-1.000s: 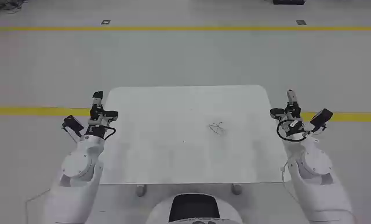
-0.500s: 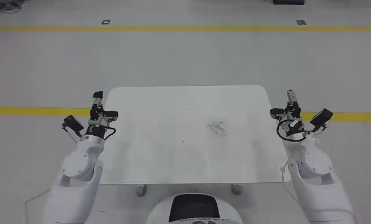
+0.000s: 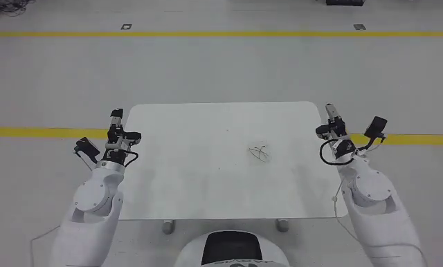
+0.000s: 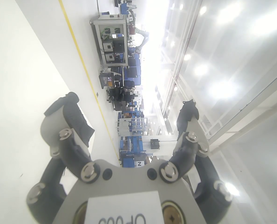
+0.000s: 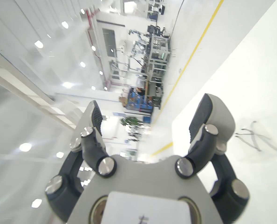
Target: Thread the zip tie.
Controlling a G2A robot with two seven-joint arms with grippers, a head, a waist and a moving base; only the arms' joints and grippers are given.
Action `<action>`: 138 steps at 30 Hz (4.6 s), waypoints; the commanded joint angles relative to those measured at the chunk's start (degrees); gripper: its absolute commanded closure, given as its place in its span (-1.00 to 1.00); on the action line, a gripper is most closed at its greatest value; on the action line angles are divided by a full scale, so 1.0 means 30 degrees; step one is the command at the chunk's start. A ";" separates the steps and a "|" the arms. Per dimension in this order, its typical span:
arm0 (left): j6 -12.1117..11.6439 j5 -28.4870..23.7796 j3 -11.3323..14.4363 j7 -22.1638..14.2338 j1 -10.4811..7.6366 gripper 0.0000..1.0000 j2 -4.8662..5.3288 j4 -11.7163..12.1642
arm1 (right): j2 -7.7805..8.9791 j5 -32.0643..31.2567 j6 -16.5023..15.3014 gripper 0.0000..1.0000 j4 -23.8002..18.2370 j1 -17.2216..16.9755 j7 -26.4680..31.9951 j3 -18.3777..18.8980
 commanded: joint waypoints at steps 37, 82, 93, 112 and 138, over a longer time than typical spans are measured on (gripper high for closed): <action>0.0000 0.0000 0.0000 0.0000 0.0000 -1.00 0.0000 0.0000 | 0.0331 -1.2181 0.1592 -1.00 0.2641 0.6646 0.9199 -0.4900; 0.0000 0.0000 0.0000 0.0000 0.0000 -1.00 0.0000 0.0000 | -0.1468 -1.8939 -0.4085 -1.00 1.0965 1.5203 1.7677 -1.4266; 0.0000 0.0000 0.0000 0.0000 0.0000 -1.00 0.0000 0.0000 | -0.2432 -1.8269 -0.5134 -1.00 1.4009 1.6630 1.7530 -1.6002; 0.0000 0.0000 0.0000 0.0000 0.0000 -1.00 0.0000 0.0000 | -0.2929 -1.8512 -0.8134 -1.00 1.5414 1.7447 1.9339 -1.7357; 0.0000 0.0000 0.0000 0.0000 0.0000 -1.00 0.0000 0.0000 | -0.3176 -1.8222 -0.7959 -1.00 1.7184 1.7510 1.6645 -1.8672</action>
